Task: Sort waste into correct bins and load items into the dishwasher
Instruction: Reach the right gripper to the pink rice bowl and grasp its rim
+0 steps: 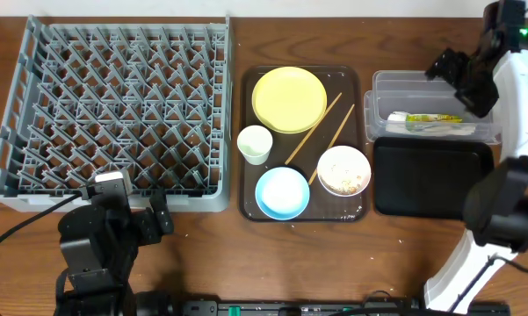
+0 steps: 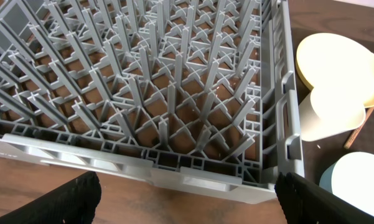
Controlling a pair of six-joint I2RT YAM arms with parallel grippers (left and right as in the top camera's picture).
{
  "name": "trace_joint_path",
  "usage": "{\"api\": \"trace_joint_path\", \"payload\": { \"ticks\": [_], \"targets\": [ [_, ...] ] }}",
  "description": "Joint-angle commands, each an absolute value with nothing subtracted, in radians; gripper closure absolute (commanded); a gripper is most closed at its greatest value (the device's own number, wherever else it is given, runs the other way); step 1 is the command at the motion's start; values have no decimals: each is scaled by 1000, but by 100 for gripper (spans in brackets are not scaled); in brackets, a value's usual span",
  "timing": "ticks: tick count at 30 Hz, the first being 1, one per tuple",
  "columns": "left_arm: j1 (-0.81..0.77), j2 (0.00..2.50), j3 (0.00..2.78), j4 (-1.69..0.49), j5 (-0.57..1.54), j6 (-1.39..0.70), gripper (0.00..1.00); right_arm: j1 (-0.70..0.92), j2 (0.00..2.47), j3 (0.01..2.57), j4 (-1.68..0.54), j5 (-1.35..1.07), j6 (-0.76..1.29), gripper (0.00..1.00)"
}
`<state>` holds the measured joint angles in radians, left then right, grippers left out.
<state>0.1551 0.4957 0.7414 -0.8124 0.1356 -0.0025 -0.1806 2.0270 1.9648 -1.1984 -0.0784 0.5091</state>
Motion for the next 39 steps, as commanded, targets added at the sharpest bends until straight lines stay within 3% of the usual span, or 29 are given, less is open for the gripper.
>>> {"api": "trace_joint_path", "payload": {
  "ticks": [1,7,10,18,26,39],
  "targets": [
    [154,494,760,-815,139,4,7,-121,1922,2001,-1216,-168,340,1],
    [154,494,760,-815,139,4,7,58,1900,2000,-1325,-198,263,3],
    [154,494,760,-815,139,4,7,191,1926,1988,-1393,-174,269,13],
    [154,494,760,-815,139,4,7,430,2010,1872,-1407,0,442,23],
    [154,494,760,-815,139,4,7,516,2029,1688,-1288,-8,506,40],
    [154,494,760,-815,139,4,7,543,2029,1468,-1076,19,516,51]
  ]
}}
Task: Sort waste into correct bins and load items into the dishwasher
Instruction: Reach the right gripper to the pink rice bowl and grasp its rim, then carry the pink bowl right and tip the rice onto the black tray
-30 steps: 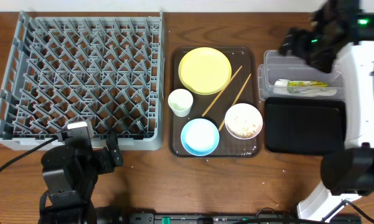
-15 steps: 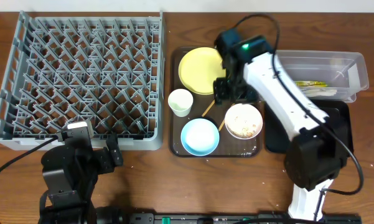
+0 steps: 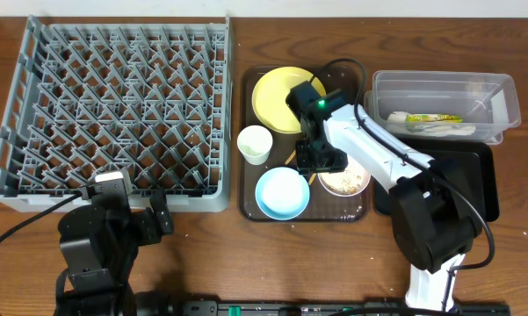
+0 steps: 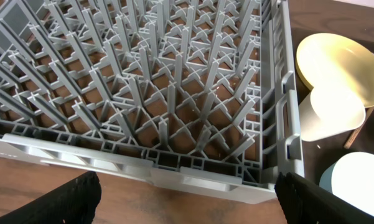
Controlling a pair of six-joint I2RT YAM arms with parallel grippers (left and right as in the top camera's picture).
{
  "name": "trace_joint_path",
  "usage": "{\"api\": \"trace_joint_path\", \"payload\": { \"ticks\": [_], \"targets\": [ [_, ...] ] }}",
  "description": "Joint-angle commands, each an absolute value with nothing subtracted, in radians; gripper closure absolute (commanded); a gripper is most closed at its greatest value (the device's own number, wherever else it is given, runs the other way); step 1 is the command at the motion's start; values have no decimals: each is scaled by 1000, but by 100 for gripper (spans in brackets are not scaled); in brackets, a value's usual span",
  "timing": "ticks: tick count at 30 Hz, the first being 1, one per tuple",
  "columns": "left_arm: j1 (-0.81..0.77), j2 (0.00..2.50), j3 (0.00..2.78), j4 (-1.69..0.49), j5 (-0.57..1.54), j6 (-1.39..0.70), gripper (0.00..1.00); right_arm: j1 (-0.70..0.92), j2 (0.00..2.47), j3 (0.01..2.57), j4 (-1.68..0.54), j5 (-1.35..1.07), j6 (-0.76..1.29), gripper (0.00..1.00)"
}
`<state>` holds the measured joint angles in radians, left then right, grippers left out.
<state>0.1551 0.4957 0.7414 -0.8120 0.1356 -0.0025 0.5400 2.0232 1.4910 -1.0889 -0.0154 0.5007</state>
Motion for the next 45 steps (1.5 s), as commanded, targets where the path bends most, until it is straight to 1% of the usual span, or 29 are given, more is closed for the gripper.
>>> {"api": "trace_joint_path", "payload": {
  "ticks": [1,2,3,4,6,8,13,19,25,30,34,39,45],
  "targets": [
    [154,494,760,-815,139,4,7,543,2029,1462,-1070,29,516,53],
    [154,494,760,-815,139,4,7,543,2029,1460,-1068,41,515,56],
    [154,494,760,-815,139,4,7,543,2029,1459,-1066,51,514,61],
    [154,494,760,-815,139,4,7,543,2029,1459,-1064,56,507,71],
    [154,494,760,-815,139,4,7,543,2029,1459,-1058,56,488,86],
    [154,494,760,-815,139,4,7,543,2029,1460,-1057,56,488,99],
    [154,494,760,-815,139,4,7,543,2025,1473,-1063,55,474,99],
    [154,494,760,-815,139,4,7,542,1963,1573,-1179,35,443,99],
    [154,494,760,-815,139,4,7,488,1816,1624,-1258,-107,350,99],
    [154,494,760,-815,139,4,7,352,1678,1615,-1326,-115,290,99],
    [154,494,760,-815,139,4,7,212,1588,1539,-1312,-167,199,99],
    [154,494,760,-815,139,4,7,-2,1514,1360,-1187,-411,55,99],
    [154,494,760,-815,139,4,7,-200,1511,1177,-1037,-643,-10,99]
  ]
}}
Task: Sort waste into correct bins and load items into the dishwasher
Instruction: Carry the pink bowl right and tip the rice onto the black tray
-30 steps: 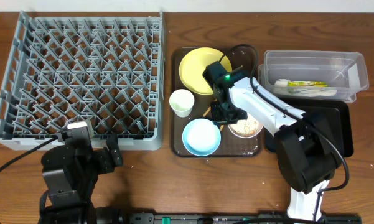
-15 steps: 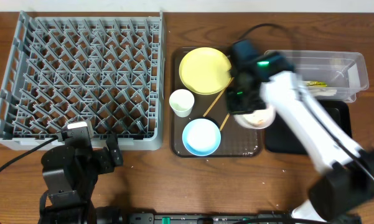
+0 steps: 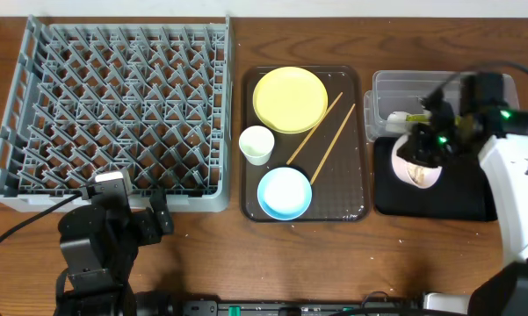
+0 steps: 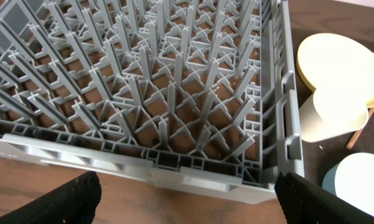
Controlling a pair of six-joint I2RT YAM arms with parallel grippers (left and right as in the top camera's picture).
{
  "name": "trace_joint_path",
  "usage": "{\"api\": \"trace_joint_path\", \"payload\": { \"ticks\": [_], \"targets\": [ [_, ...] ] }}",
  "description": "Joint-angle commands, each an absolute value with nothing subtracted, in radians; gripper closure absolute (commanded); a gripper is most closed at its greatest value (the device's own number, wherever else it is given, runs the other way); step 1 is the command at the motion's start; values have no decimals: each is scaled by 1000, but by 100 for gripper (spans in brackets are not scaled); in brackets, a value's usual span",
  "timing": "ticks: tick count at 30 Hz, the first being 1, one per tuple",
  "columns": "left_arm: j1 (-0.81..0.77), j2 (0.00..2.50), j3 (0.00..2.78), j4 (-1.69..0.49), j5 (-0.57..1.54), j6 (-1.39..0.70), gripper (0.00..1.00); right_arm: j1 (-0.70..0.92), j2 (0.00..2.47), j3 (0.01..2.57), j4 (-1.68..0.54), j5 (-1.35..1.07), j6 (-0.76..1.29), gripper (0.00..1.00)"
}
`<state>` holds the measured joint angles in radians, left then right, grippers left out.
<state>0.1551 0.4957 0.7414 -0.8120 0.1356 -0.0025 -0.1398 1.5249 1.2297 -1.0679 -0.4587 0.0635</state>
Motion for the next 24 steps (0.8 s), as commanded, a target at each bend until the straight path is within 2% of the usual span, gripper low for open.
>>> {"api": "trace_joint_path", "payload": {
  "ticks": [1,12,24],
  "targets": [
    [154,494,760,-815,139,4,7,-227,1511,1150,-1011,-673,-18,99],
    [154,494,760,-815,139,4,7,-456,1532,941,-796,-1040,-107,97],
    [154,494,760,-815,139,4,7,-604,1660,892,-747,-1463,-129,95]
  ]
}}
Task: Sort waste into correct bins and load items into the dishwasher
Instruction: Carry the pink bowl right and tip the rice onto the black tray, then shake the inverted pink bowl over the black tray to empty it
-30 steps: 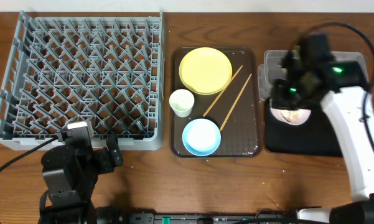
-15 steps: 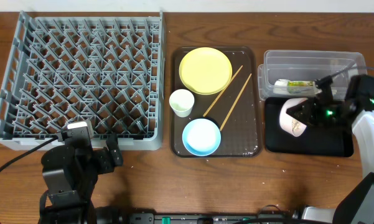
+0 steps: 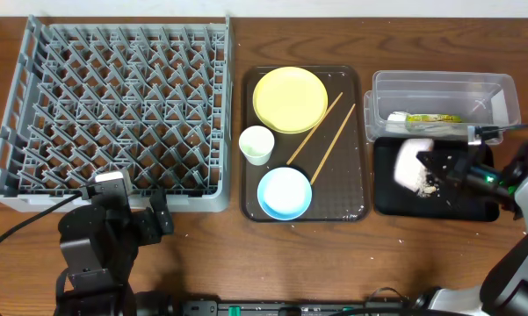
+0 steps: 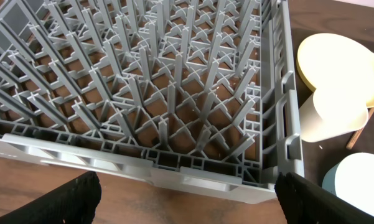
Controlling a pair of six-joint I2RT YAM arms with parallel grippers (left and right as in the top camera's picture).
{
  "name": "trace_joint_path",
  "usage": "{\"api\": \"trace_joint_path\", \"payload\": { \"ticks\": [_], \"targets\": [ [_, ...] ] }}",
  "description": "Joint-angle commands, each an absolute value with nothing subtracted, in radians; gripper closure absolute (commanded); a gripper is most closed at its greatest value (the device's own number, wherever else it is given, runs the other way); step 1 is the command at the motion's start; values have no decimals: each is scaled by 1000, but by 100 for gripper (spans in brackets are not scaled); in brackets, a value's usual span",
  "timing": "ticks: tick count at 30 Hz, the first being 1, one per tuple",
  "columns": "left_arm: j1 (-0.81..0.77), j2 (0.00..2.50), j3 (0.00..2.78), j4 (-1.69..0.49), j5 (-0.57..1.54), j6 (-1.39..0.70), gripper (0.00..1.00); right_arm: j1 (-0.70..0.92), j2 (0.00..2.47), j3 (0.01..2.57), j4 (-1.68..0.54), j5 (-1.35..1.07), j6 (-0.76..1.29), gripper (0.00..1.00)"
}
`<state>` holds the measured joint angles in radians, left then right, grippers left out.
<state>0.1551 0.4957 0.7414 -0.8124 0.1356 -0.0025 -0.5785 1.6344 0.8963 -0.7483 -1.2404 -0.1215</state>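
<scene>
A white bowl [image 3: 408, 164] hangs tipped on its side over the black bin [image 3: 474, 206], with my right gripper [image 3: 446, 167] shut on its rim. Food scraps [image 3: 431, 187] lie in the bin just under the bowl. On the brown tray [image 3: 360, 206] are a yellow plate [image 3: 289, 98], a white cup [image 3: 256, 144], two chopsticks [image 3: 321, 132] and a blue bowl [image 3: 284, 193]. The grey dish rack [image 3: 114, 110] holds nothing. My left gripper [image 4: 187, 208] is open and idle before the rack's near wall [image 4: 193, 174], its fingertips [image 4: 71, 199] far apart.
A clear bin [image 3: 444, 105] behind the black bin holds wrappers [image 3: 430, 121]. The left arm's base [image 3: 92, 250] sits at the table's front left. The right arm [image 3: 527, 180] reaches in from the right edge.
The white bowl over the black bin is now turned further onto its side and scraps lie below it. The right arm has swung to come in from the right. The left arm has not moved.
My right gripper was up at the far right, with the bowl of scraps on the tray. Then it was down at that bowl. Later it held the bowl over the black bin. Now the bowl is tipped and scraps lie in the bin.
</scene>
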Motion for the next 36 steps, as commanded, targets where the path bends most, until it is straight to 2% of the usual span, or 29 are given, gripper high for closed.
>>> {"api": "trace_joint_path", "payload": {
  "ticks": [1,7,15,21,29,36],
  "targets": [
    [154,494,760,-815,139,4,7,-611,1672,892,-747,-1499,-107,95],
    [154,494,760,-815,139,4,7,-655,1717,893,-736,-1560,32,96],
    [154,494,760,-815,139,4,7,-694,1721,892,-736,-1556,36,95],
    [154,494,760,-815,139,4,7,-677,1718,893,-732,-1478,20,77],
    [154,494,760,-815,139,4,7,-591,1612,936,-754,-1269,22,67],
    [154,494,760,-815,139,4,7,-379,1438,1145,-926,-794,22,59]
  ]
}}
